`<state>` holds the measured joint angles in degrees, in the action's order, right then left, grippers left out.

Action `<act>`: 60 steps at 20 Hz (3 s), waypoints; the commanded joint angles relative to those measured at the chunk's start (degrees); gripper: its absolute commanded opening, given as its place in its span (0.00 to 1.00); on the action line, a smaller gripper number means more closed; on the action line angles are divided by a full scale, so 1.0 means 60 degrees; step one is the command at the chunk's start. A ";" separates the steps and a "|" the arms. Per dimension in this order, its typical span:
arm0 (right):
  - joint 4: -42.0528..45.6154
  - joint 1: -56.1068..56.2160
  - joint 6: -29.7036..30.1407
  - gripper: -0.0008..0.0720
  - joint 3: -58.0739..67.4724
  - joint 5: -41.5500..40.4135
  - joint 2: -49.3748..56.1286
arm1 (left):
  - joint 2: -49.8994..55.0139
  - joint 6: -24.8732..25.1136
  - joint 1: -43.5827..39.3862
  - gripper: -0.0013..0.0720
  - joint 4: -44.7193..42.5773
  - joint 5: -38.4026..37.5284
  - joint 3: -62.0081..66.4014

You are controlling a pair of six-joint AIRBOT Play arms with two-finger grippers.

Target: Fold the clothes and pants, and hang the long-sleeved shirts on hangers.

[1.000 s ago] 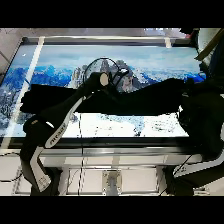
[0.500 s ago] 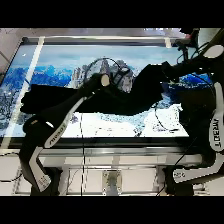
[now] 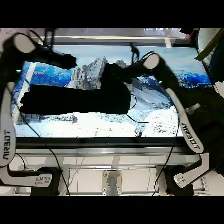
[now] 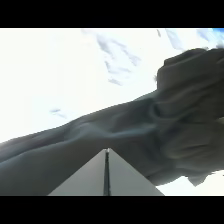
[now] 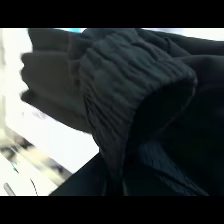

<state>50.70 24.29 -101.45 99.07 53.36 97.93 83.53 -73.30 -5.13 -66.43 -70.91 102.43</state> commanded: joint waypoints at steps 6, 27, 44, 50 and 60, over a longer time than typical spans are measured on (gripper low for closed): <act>-0.0164 0.1541 0.0441 0.82 0.0470 -0.1421 0.0561 | -0.0790 0.0044 0.1450 0.03 0.0000 -0.0976 -0.0015; -0.1027 -0.3315 0.3093 0.99 -0.1657 0.3064 0.2200 | -0.0765 -0.0044 0.1443 0.03 0.0153 -0.1086 -0.0018; -0.2065 -0.2189 0.3330 0.04 -0.1009 0.4601 0.1402 | -0.0765 -0.0062 0.1413 0.03 0.0157 -0.1271 -0.0106; 0.0233 -0.3963 0.2918 0.04 -0.1009 0.7464 -0.1308 | -0.0761 -0.0361 0.0164 0.03 0.0153 -0.1650 -0.1257; 0.0273 -0.4739 0.0109 0.04 -0.1009 0.5832 -0.3107 | 0.0670 -0.0364 -0.4827 0.03 0.0149 0.2299 -0.3530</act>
<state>52.03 -5.34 -96.31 92.97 95.22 80.16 83.35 -75.48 -26.13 -65.47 -65.52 83.02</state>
